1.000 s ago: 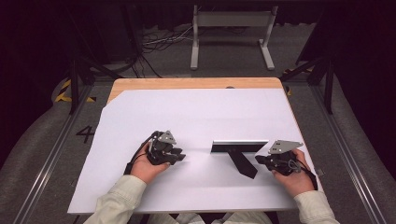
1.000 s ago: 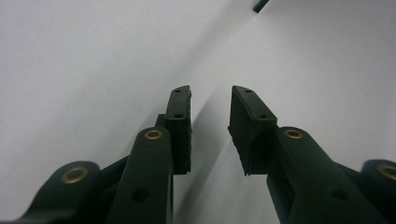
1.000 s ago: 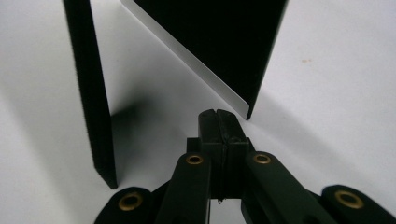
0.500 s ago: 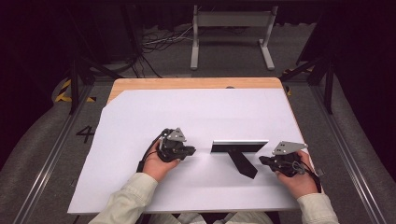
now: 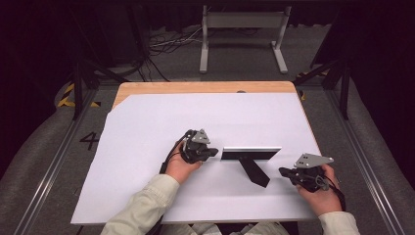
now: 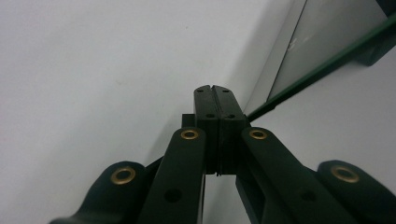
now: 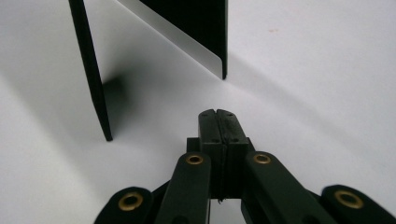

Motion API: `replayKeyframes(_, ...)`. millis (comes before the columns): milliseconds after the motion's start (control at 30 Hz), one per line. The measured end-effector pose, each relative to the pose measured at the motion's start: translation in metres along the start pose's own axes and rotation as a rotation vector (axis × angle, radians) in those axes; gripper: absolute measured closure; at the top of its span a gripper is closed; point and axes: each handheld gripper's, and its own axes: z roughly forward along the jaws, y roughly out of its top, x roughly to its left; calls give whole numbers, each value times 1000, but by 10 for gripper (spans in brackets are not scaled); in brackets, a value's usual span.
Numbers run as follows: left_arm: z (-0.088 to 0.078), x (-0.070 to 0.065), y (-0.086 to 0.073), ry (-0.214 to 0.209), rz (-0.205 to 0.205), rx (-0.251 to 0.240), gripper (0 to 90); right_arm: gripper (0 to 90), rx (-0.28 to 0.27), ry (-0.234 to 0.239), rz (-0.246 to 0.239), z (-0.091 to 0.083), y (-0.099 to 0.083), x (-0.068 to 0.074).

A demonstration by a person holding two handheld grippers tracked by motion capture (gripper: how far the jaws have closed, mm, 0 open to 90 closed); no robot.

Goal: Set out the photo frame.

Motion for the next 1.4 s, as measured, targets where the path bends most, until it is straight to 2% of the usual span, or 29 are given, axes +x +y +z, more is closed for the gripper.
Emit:
replayKeyframes(67,4,0,3,-3,10,1,900,900,1,-12,9,-4,-4,0)
replayKeyframes(200,13,-1,8,17,55,14,900,900,-5,-30,28,-13,-10,-2)
replayKeyframes(367,19,-2,7,3,69,24,900,900,-21,-43,37,-20,-11,-4)
replayKeyframes(400,19,-3,7,-5,77,24,900,900,-25,-43,40,-21,-12,-5)
replayKeyframes(467,19,-6,8,-55,94,4,900,900,-27,-42,39,-22,-11,-5)
replayKeyframes(533,20,-8,9,-52,112,5,900,900,-29,-39,37,-22,-11,-4)
replayKeyframes(667,20,-10,8,-84,125,7,900,900,-35,-31,38,-23,-10,-4)
replayKeyframes(933,14,-25,8,-143,222,61,900,900,-56,-33,47,-33,-7,-8)
replayKeyframes(1067,12,-29,8,-164,241,77,900,900,-63,-32,51,-37,-7,-9)
replayKeyframes(1167,12,-33,7,-198,251,96,900,900,-75,15,70,-39,-3,-8)
replayKeyframes(1200,11,-33,7,-209,256,100,900,900,-75,15,70,-39,-3,-8)
replayKeyframes(1400,9,-41,6,-252,284,129,900,900,-76,37,46,-42,4,-4)
